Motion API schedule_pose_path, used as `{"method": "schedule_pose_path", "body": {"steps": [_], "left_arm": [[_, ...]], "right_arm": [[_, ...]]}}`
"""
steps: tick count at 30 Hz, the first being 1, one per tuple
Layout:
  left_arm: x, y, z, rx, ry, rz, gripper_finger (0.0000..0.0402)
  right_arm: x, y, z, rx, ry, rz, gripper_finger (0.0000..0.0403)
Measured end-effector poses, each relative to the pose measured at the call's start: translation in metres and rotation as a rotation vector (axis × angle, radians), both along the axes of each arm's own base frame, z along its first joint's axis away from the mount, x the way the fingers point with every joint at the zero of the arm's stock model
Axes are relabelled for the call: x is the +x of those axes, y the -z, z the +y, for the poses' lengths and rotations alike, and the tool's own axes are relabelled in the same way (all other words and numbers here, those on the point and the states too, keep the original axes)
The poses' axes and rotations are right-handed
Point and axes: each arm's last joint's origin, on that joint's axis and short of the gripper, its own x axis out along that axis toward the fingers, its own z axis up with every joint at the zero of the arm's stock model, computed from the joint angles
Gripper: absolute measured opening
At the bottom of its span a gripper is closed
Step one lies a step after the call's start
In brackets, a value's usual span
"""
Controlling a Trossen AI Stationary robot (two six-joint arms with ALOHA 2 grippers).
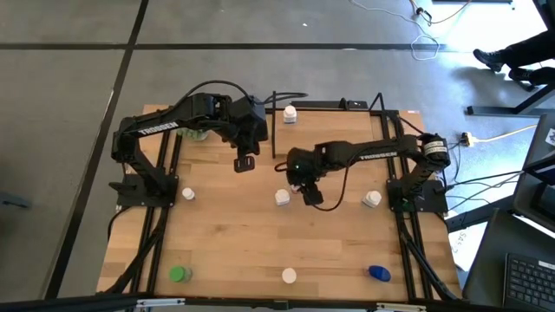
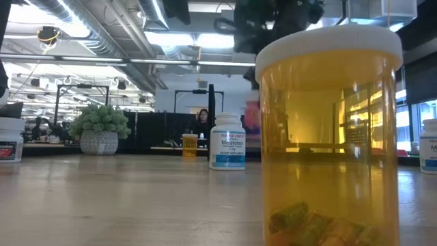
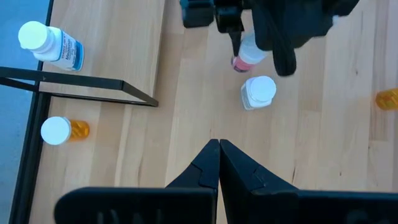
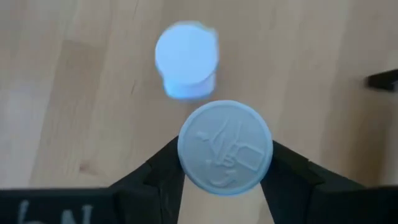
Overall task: Pick and place medicine bottles onto shelf by color
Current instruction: Put the pink medicine bottle on the shelf
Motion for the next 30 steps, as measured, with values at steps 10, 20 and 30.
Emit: {"method": "schedule_pose_path", "body": {"steps": [10,20,30], "left_arm": [[-0.001,0.001,0.0,0.001,0.005,0.011,0.0],[-0.001,0.001,0.0,0.025,0.036,0.015,0.0],[0.0,0.0,0.0,0.019,0.004,0.008,0.0]], "right_arm": [[-0.001,-0.039,-0.052,-0.065,0.012,-0.036,0.0175],[-0.006,-0.051,-0.11,-0.128,-0.015,-0.169,0.0175],[-0.007,-0.034,-0.152,-0.135,0.05,-0.195,0.0175]]}}
